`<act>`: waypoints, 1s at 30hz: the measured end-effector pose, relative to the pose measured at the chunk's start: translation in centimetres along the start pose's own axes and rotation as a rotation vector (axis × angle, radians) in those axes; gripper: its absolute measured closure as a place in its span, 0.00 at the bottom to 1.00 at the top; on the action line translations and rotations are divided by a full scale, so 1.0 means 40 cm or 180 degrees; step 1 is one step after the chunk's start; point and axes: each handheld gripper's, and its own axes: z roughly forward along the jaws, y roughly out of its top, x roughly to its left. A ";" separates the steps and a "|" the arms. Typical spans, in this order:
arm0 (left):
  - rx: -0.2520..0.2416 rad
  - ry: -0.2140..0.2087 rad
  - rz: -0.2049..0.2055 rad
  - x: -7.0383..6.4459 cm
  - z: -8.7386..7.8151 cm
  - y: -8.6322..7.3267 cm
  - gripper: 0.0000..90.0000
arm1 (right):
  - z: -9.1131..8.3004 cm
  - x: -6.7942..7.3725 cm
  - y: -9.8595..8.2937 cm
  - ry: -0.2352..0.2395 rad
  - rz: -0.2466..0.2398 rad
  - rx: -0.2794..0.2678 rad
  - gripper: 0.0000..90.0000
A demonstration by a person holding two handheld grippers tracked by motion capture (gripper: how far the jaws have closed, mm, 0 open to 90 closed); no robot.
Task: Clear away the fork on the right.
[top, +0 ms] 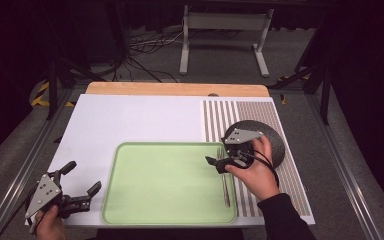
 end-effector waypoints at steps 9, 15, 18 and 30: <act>0.0008 -0.0002 0.0001 -0.001 -0.001 0.001 0.00 | -0.080 -0.011 -0.024 -0.0014 -0.0080 -0.0360 0.13; 0.0002 0.0007 -0.0007 -0.001 -0.001 0.000 0.00 | -0.122 -0.029 -0.049 -0.0027 -0.0023 -0.0533 0.13; 0.0003 0.0006 -0.0007 -0.001 -0.001 0.000 0.00 | -0.137 -0.036 -0.061 -0.0049 -0.0014 -0.0590 0.13; -0.0001 0.0015 -0.0007 -0.002 -0.002 0.001 0.00 | -0.194 -0.061 -0.137 -0.0056 0.0036 -0.0877 0.13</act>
